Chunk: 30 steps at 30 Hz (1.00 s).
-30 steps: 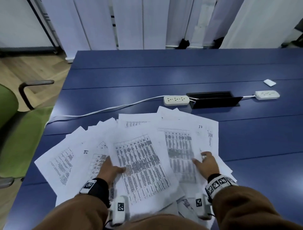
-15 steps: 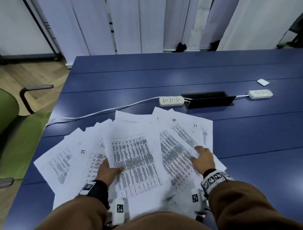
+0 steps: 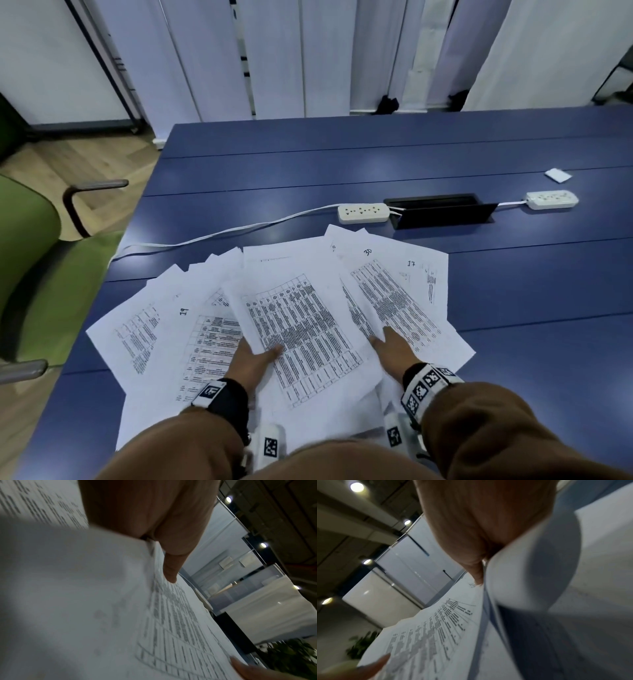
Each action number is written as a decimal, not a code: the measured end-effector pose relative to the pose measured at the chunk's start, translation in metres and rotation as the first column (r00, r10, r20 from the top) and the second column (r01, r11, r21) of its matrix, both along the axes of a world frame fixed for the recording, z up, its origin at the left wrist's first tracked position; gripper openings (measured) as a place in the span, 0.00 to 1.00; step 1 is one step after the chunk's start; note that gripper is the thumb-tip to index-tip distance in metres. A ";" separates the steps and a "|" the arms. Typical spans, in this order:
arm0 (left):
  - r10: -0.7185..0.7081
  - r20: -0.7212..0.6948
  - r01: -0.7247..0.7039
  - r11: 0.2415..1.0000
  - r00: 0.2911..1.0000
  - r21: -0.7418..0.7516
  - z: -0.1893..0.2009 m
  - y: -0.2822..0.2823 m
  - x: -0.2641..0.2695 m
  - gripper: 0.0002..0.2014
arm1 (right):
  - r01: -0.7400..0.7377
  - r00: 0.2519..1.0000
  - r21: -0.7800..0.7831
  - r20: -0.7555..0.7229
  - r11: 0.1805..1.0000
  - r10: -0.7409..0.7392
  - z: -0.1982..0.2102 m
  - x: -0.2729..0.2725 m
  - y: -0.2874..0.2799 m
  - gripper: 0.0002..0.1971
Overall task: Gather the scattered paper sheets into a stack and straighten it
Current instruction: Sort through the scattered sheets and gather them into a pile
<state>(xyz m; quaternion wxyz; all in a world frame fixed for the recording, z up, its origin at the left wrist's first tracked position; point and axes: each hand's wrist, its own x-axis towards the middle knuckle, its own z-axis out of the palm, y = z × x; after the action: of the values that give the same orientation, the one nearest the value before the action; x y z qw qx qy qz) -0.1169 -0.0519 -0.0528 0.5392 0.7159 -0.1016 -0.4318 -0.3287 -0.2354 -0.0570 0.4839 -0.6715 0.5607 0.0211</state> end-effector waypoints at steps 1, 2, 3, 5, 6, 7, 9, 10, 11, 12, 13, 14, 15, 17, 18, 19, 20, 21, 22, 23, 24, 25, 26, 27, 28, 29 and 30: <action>0.011 -0.006 -0.011 1.000 1.000 0.011 0.000 -0.004 -0.005 0.44 | 0.040 0.997 0.043 0.060 0.998 -0.042 0.000 0.001 0.003 0.17; 0.020 -0.002 -0.020 1.000 1.000 0.020 0.000 -0.006 -0.010 0.49 | 0.066 0.990 0.078 0.117 0.995 -0.075 0.000 0.001 0.005 0.15; 0.014 -0.013 -0.013 0.999 1.000 0.039 0.001 -0.007 -0.012 0.53 | 0.094 0.980 0.105 0.164 0.990 -0.110 0.000 -0.001 0.006 0.14; 0.023 0.003 -0.023 0.998 1.000 0.063 0.001 -0.006 -0.010 0.48 | 0.174 0.962 0.085 0.197 0.981 -0.187 0.001 -0.007 0.002 0.11; 0.050 0.012 -0.051 0.996 0.999 0.077 -0.001 -0.005 -0.007 0.42 | 0.219 0.955 0.041 0.196 0.975 -0.223 0.002 -0.011 -0.001 0.09; 0.072 -0.001 -0.071 0.994 0.997 0.085 -0.002 -0.003 -0.004 0.38 | 0.265 0.948 -0.006 0.187 0.964 -0.259 0.003 -0.013 -0.004 0.06; 0.095 -0.037 -0.092 0.993 0.995 0.076 0.001 -0.001 0.000 0.35 | 0.323 0.933 -0.041 0.180 0.945 -0.311 0.005 -0.016 -0.005 0.02; 0.085 -0.050 -0.081 0.994 0.995 0.070 0.000 -0.001 0.000 0.36 | 0.332 0.932 -0.035 0.168 0.943 -0.321 0.003 -0.015 -0.003 0.05; 0.065 -0.064 -0.061 0.996 0.996 0.066 0.002 -0.002 -0.003 0.38 | 0.331 0.932 -0.013 0.158 0.943 -0.325 0.001 -0.013 0.000 0.07; 0.033 -0.064 -0.029 0.997 0.997 0.075 0.000 -0.003 -0.007 0.40 | 0.318 0.936 0.024 0.153 0.948 -0.317 -0.003 -0.009 0.003 0.08; 0.006 -0.045 -0.001 0.995 0.999 0.098 -0.001 -0.006 -0.012 0.40 | 0.283 0.948 0.055 0.138 0.958 -0.288 -0.006 -0.007 0.007 0.08; -0.024 -0.008 0.025 0.991 1.000 0.132 -0.001 -0.007 -0.016 0.36 | 0.233 0.964 0.063 0.119 0.970 -0.239 -0.007 -0.005 0.009 0.08; -0.027 0.031 0.021 0.984 0.999 0.174 0.000 -0.009 -0.016 0.31 | 0.192 0.975 0.037 0.105 0.981 -0.195 -0.005 -0.004 0.008 0.08; -0.009 0.143 -0.026 0.970 0.990 0.241 0.001 -0.006 -0.006 0.23 | 0.173 0.982 -0.103 0.093 0.979 -0.164 0.004 -0.008 -0.006 0.07; 0.006 0.195 -0.058 0.964 0.981 0.258 0.002 -0.004 0.001 0.19 | 0.191 0.980 -0.192 0.085 0.963 -0.178 0.008 -0.014 -0.017 0.07; 0.024 0.235 -0.090 0.958 0.972 0.272 0.003 -0.001 0.010 0.18 | 0.201 0.980 -0.281 0.051 0.938 -0.195 0.013 -0.021 -0.029 0.10; 0.034 0.266 -0.117 0.946 0.963 0.302 0.008 0.002 0.017 0.18 | 0.174 0.981 -0.359 -0.022 0.917 -0.194 0.015 -0.030 -0.041 0.16; 0.045 0.286 -0.139 0.938 0.957 0.318 0.010 0.006 0.024 0.20 | 0.099 0.975 -0.407 -0.141 0.908 -0.170 0.018 -0.039 -0.051 0.25; 0.055 0.315 -0.164 0.929 0.947 0.331 0.010 0.011 0.031 0.21 | 0.013 0.957 -0.412 -0.259 0.911 -0.130 0.020 -0.047 -0.059 0.35; 0.062 0.342 -0.185 0.922 0.938 0.340 0.010 0.015 0.038 0.22 | -0.061 0.932 -0.389 -0.351 0.919 -0.087 0.021 -0.053 -0.064 0.43; 0.061 0.364 -0.200 0.912 0.929 0.358 0.012 0.020 0.042 0.21 | -0.119 0.907 -0.373 -0.417 0.920 -0.052 0.021 -0.058 -0.068 0.48; 0.064 0.380 -0.213 0.907 0.923 0.363 0.011 0.024 0.047 0.20 | -0.148 0.888 -0.356 -0.458 0.923 -0.035 0.019 -0.063 -0.070 0.49; 0.069 0.393 -0.226 0.901 0.917 0.369 0.010 0.029 0.052 0.20 | -0.157 0.879 -0.332 -0.477 0.930 -0.022 0.017 -0.066 -0.073 0.48; 0.079 0.387 -0.235 0.897 0.919 0.375 0.009 0.034 0.057 0.19 | -0.142 0.887 -0.302 -0.462 0.943 -0.015 0.016 -0.068 -0.073 0.44; 0.083 0.377 -0.237 0.893 0.922 0.383 0.009 0.037 0.058 0.18 | -0.108 0.904 -0.276 -0.428 0.955 -0.021 0.016 -0.067 -0.073 0.41; 0.089 0.345 -0.229 0.892 0.934 0.390 0.006 0.040 0.061 0.18 | -0.057 0.925 -0.260 -0.376 0.964 -0.047 0.015 -0.067 -0.073 0.38; 0.093 0.310 -0.220 0.888 0.946 0.404 0.003 0.043 0.061 0.17 | 0.009 0.946 -0.262 -0.310 0.965 -0.094 0.013 -0.066 -0.071 0.37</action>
<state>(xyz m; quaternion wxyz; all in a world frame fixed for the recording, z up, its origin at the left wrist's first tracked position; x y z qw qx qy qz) -0.0554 -0.0093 -0.0503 0.3797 0.8776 -0.0200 -0.2918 -0.3942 -0.3064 -0.0438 0.2957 -0.7013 0.6472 0.0440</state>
